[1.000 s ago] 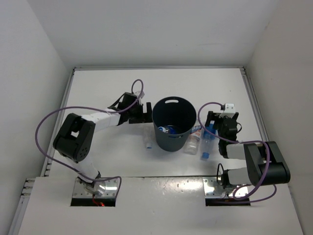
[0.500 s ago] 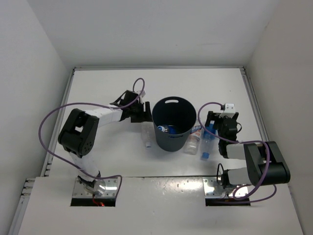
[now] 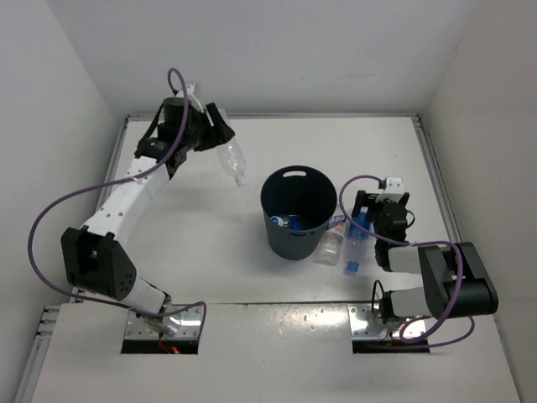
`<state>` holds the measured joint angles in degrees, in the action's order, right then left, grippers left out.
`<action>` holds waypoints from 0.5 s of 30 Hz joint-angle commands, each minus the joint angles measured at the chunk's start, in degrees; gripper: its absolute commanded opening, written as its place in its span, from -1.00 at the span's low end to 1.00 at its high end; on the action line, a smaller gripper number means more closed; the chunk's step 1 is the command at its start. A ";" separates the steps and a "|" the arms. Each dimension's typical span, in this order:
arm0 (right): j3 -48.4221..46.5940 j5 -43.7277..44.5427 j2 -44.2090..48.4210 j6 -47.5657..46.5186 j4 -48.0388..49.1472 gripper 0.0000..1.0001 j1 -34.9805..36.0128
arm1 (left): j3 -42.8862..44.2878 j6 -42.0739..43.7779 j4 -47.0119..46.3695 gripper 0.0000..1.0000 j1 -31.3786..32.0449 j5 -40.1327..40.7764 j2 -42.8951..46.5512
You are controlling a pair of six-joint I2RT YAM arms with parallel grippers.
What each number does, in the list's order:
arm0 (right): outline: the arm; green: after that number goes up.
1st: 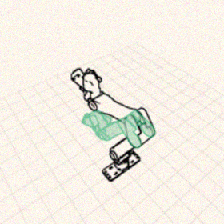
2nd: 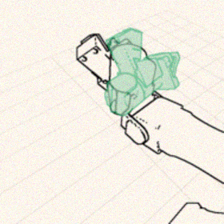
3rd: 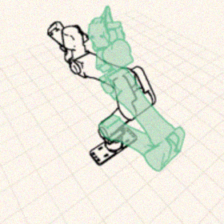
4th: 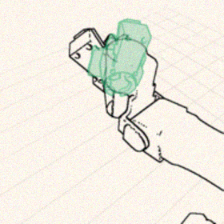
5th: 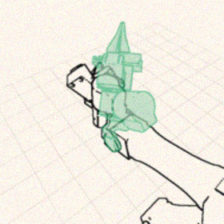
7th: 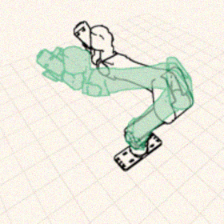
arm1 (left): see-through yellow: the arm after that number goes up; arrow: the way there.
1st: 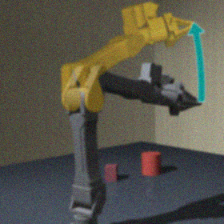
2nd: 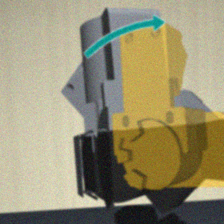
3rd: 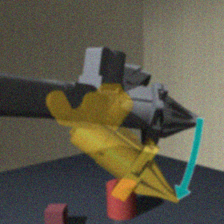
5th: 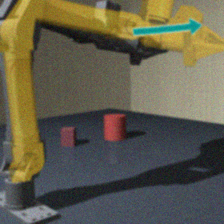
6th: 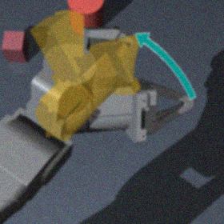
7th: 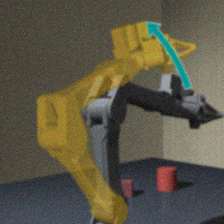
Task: Put the plastic bottles in the bin
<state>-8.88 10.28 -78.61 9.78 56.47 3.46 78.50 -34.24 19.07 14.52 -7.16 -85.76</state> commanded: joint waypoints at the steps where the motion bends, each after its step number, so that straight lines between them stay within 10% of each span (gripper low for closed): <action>1: -1.75 -0.09 0.47 -0.03 2.42 1.00 -0.21 | 5.95 -1.70 5.79 0.23 -0.02 3.03 2.79; 15: -1.75 -0.09 0.47 -0.03 2.42 1.00 -0.21 | 19.15 -2.15 -2.71 0.21 12.09 5.06 10.60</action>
<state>-8.88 10.28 -78.61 9.78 56.45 3.46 96.27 -35.88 23.44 22.90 -1.13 -78.76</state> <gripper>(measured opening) 0.996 0.619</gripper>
